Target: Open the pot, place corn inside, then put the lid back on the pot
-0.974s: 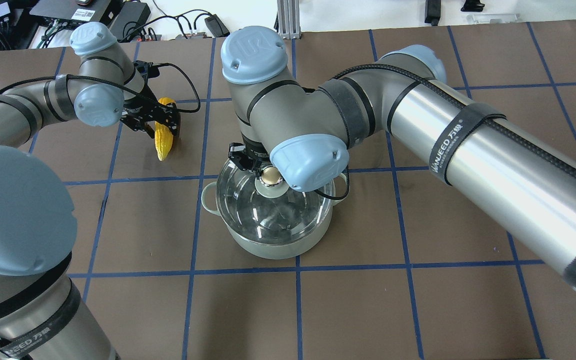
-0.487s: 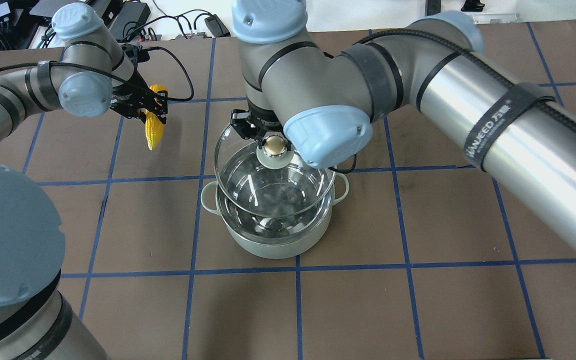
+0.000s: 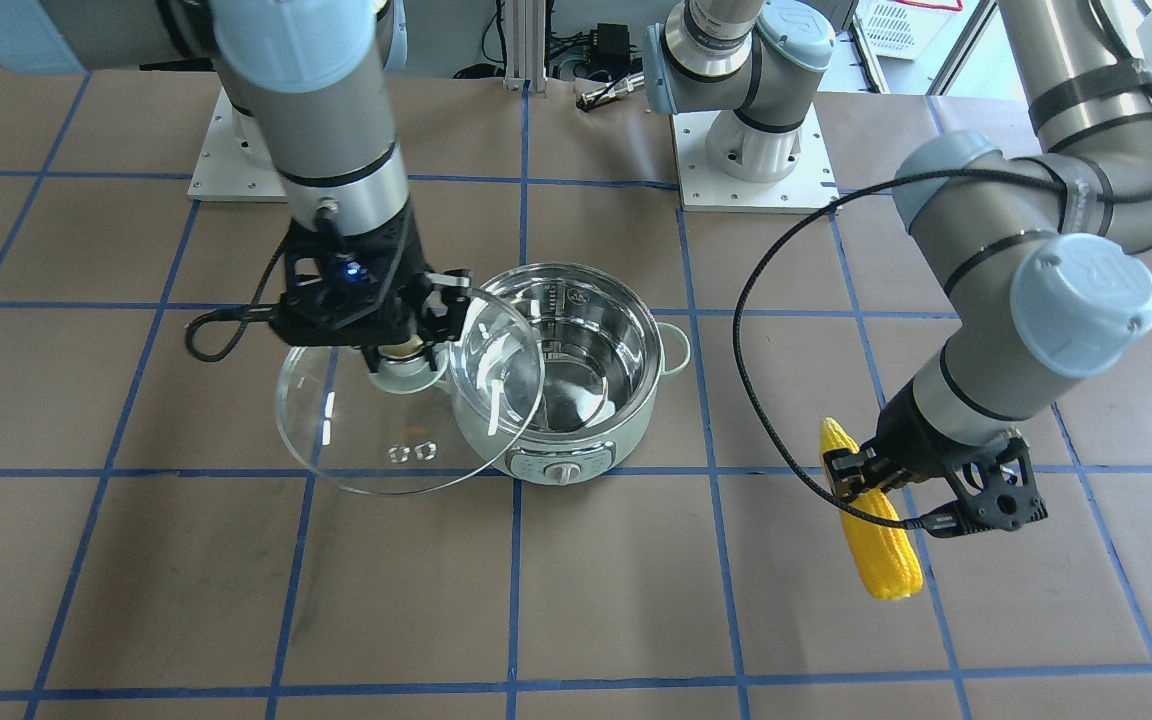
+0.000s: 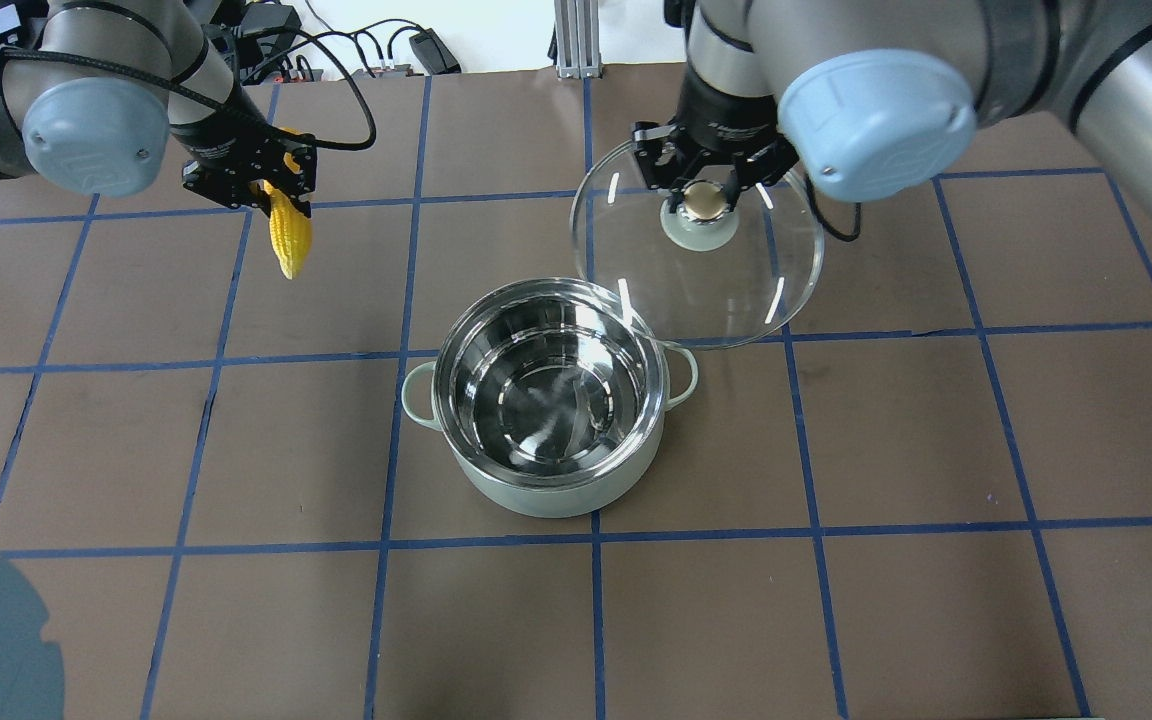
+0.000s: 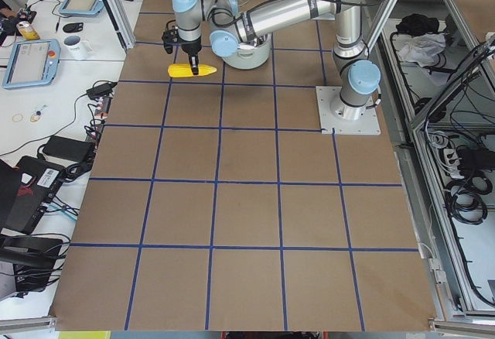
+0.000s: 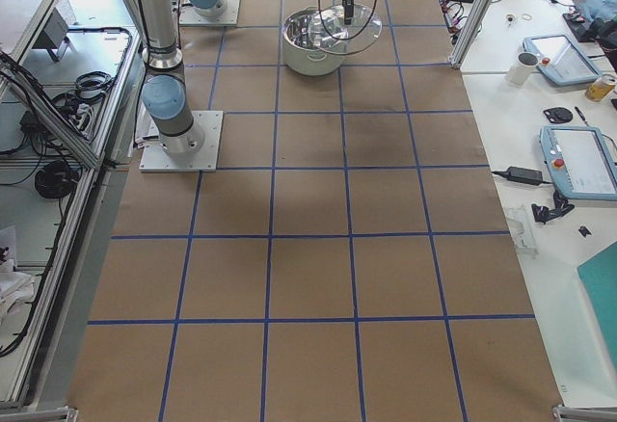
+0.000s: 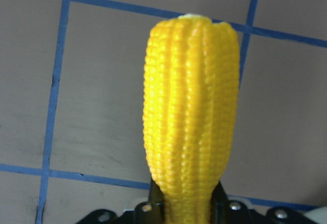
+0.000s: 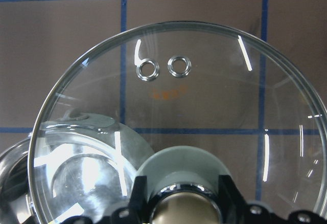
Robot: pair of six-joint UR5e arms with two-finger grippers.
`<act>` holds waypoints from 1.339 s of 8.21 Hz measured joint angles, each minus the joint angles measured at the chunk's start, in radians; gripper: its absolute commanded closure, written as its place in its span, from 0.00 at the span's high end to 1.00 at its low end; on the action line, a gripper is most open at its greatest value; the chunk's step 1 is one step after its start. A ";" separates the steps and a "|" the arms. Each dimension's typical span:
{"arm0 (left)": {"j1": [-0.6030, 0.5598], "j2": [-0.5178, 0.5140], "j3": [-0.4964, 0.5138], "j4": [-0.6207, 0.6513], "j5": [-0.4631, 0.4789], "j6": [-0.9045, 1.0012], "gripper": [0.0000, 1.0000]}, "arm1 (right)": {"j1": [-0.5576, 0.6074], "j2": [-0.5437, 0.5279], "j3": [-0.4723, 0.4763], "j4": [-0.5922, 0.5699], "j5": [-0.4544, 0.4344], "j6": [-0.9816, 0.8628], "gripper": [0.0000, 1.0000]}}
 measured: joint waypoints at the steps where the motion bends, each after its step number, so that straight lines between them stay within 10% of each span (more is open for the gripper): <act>1: -0.043 0.048 -0.002 -0.042 -0.006 -0.050 0.00 | -0.077 -0.004 0.001 0.021 0.006 -0.097 0.00; 7: -0.424 0.156 -0.091 -0.156 -0.041 -0.423 0.00 | -0.255 0.003 0.017 0.102 0.028 -0.332 0.00; 11: -0.468 0.143 -0.173 -0.158 -0.045 -0.448 0.00 | -0.255 0.003 0.020 0.108 0.028 -0.335 0.00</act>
